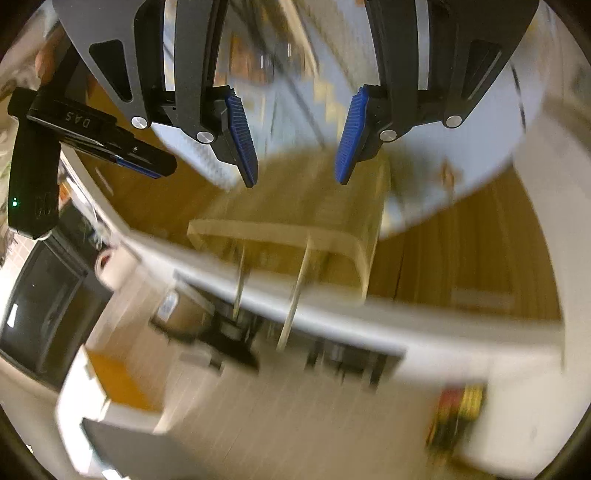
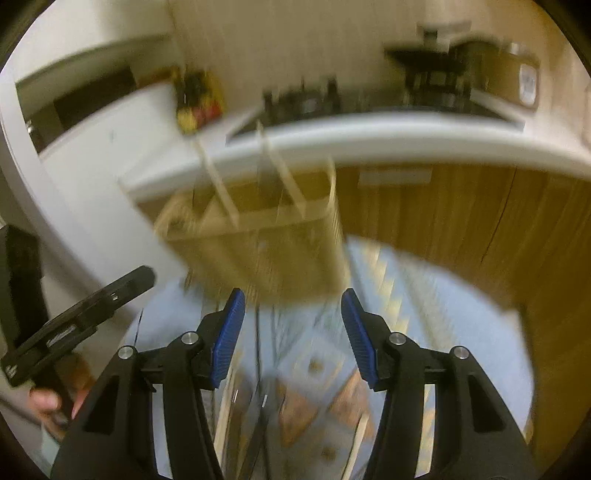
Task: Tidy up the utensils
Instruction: 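Grasp two wooden chopsticks with the left tool while the right tool grasps a clear spoon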
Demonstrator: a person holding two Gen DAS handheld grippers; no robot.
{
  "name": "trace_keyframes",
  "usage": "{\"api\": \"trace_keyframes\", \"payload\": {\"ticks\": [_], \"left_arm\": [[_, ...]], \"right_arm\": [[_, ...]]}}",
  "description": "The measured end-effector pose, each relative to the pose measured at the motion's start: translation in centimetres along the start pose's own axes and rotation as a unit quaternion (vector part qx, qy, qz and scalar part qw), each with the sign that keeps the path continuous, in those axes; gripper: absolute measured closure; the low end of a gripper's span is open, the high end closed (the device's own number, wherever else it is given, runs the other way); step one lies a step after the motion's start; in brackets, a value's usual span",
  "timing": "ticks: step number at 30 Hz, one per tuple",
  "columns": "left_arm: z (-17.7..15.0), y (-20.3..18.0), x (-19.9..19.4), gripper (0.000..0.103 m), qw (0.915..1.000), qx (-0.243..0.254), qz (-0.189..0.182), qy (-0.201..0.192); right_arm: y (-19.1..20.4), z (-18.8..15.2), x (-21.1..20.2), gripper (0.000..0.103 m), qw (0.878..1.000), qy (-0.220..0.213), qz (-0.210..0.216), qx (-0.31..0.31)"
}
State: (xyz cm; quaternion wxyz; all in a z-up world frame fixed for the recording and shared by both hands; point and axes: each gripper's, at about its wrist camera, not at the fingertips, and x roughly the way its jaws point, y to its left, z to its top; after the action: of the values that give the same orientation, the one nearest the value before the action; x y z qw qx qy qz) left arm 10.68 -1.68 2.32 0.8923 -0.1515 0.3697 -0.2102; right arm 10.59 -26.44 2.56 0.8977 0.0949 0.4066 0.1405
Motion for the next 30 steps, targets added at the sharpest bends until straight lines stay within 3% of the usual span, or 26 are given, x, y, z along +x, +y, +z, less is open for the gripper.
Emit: {"api": "trace_keyframes", "payload": {"ticks": [4,8,11,14,19,26,30], "left_arm": [[-2.8,1.5,1.3,0.063,0.9962,-0.012,-0.004,0.086],[-5.6,1.2,2.3,0.064,0.9904,0.028,0.017,0.134],[-7.5,0.7,2.9,0.064,0.9858,0.057,0.026,0.156],[-9.0,-0.1,3.9,0.064,0.9812,0.08,0.042,0.171],[-10.6,-1.2,5.1,0.073,0.9759,0.109,0.08,0.171],[-11.0,-3.3,6.3,0.065,0.9624,0.162,0.128,0.177],[-11.1,-3.5,5.8,0.08,0.9544,0.188,0.139,0.186]], "right_arm": [[0.1,-3.1,2.1,0.053,0.997,0.077,0.022,0.016],[0.6,-5.6,3.8,0.065,0.993,0.118,0.017,0.011],[0.6,-6.7,4.7,0.066,0.99,0.136,0.024,0.02],[0.9,-7.5,5.0,0.067,0.99,0.137,0.015,0.017],[0.7,-7.7,4.5,0.067,0.992,0.124,0.0,0.014],[-0.7,-7.2,3.8,0.067,0.993,0.115,-0.004,0.029],[-1.0,-7.3,3.9,0.067,0.992,0.121,-0.001,0.03]]}}
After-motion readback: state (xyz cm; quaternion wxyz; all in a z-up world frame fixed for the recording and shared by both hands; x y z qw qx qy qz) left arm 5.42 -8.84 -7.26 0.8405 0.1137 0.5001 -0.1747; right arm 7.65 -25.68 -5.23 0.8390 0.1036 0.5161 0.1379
